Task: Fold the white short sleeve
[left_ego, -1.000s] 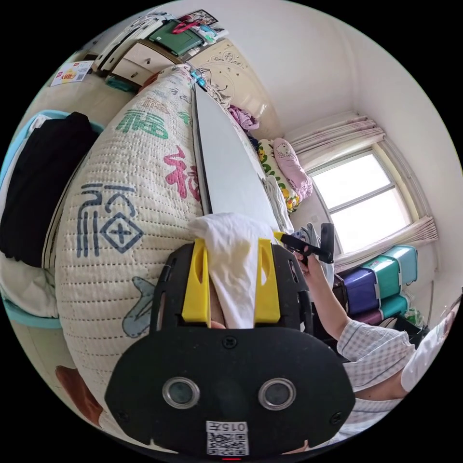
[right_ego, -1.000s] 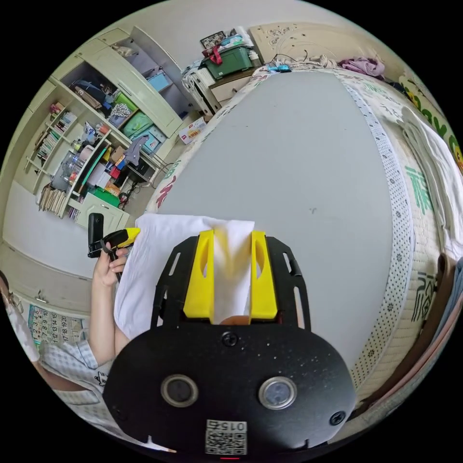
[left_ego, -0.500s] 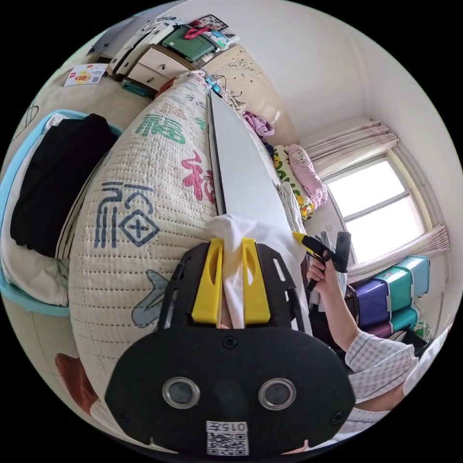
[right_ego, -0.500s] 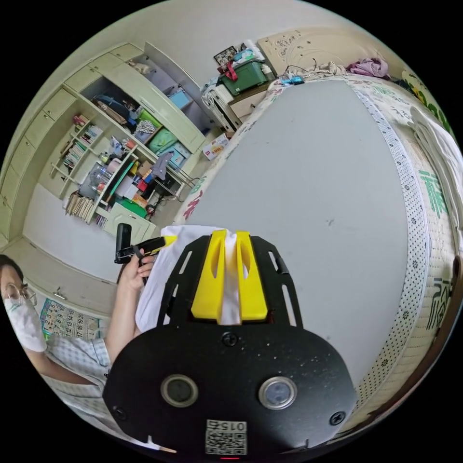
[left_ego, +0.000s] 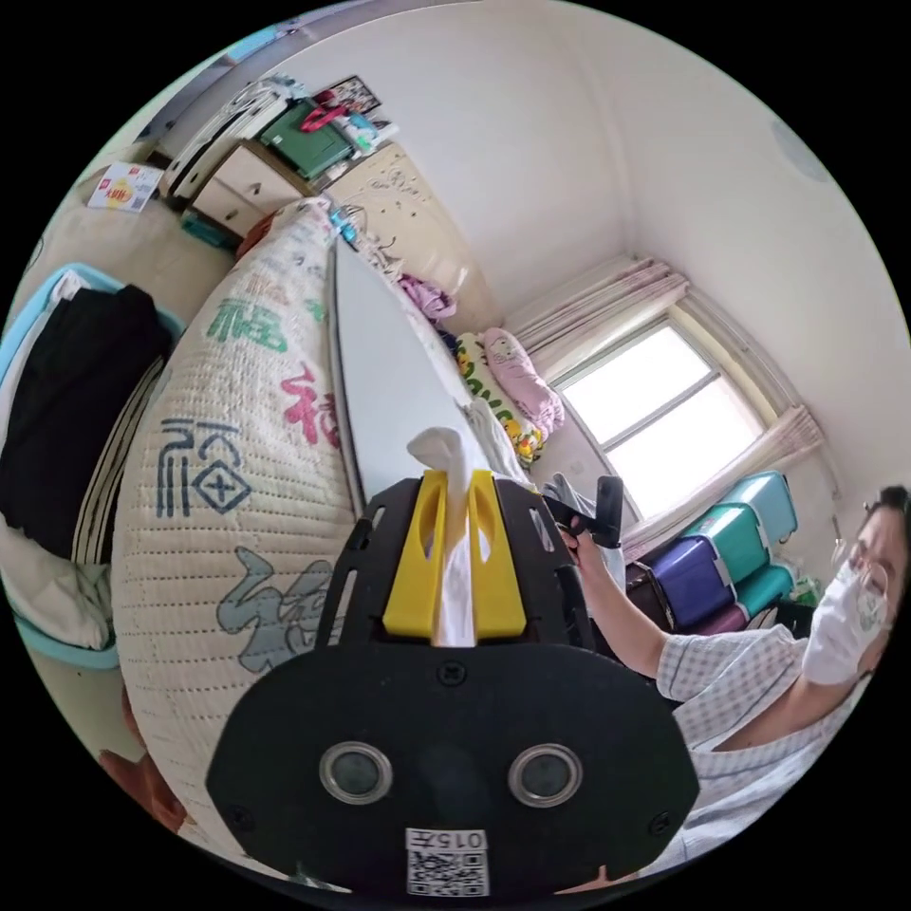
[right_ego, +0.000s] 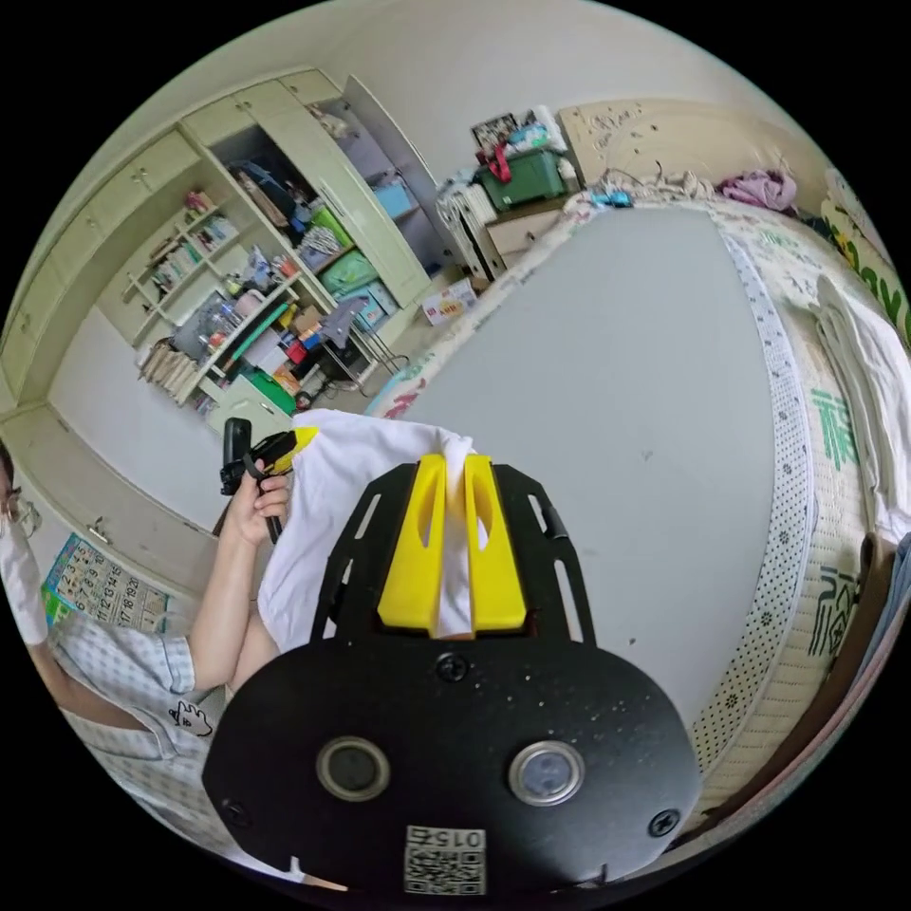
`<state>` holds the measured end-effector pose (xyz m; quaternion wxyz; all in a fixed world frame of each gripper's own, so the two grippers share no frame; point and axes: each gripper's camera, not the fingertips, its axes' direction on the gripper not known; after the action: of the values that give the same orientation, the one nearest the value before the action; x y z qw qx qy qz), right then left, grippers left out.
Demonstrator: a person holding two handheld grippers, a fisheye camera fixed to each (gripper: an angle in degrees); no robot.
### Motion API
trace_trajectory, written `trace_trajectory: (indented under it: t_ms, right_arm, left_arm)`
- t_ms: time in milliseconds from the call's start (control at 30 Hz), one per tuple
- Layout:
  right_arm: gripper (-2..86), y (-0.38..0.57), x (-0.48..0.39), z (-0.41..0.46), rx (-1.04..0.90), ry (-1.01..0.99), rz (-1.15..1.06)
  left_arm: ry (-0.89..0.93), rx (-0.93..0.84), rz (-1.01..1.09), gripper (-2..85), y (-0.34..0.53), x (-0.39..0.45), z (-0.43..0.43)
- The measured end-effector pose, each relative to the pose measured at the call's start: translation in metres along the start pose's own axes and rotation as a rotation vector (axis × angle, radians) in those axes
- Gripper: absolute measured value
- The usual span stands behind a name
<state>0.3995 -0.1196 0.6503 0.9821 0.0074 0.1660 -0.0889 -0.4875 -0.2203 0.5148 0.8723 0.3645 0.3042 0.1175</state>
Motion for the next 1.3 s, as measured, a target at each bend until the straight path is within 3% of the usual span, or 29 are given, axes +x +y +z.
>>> trace_trajectory:
  t_ms: [233, 467, 700, 900, 1067, 1300]
  right_arm:
    - [3.7, 0.025, -0.084, -0.138, 0.23, -0.173, -0.086]
    - [3.8, 0.069, -0.18, -0.305, 0.476, -0.184, -0.267]
    - [3.9, 0.123, -0.227, -0.445, 0.632, -0.045, -0.336]
    - [3.9, 0.176, -0.236, -0.551, 0.741, 0.131, -0.307]
    - [3.9, 0.191, -0.212, -0.611, 0.788, 0.329, -0.22]
    - [4.0, 0.109, -0.081, -0.591, 0.663, 0.613, 0.035]
  left_arm:
    - [0.082, 0.164, 0.223, 1.8, 0.052, 0.113, -0.068]
    - [0.076, 0.251, 0.494, 1.6, 0.087, 0.294, -0.105]
    - [0.14, 0.224, 0.674, 1.6, 0.117, 0.427, -0.07]
    - [0.277, 0.128, 0.766, 1.6, 0.14, 0.503, 0.02]
    - [0.379, 0.027, 0.78, 1.7, 0.137, 0.539, 0.144]
    - [0.284, -0.111, 0.634, 2.4, 0.101, 0.512, 0.361]
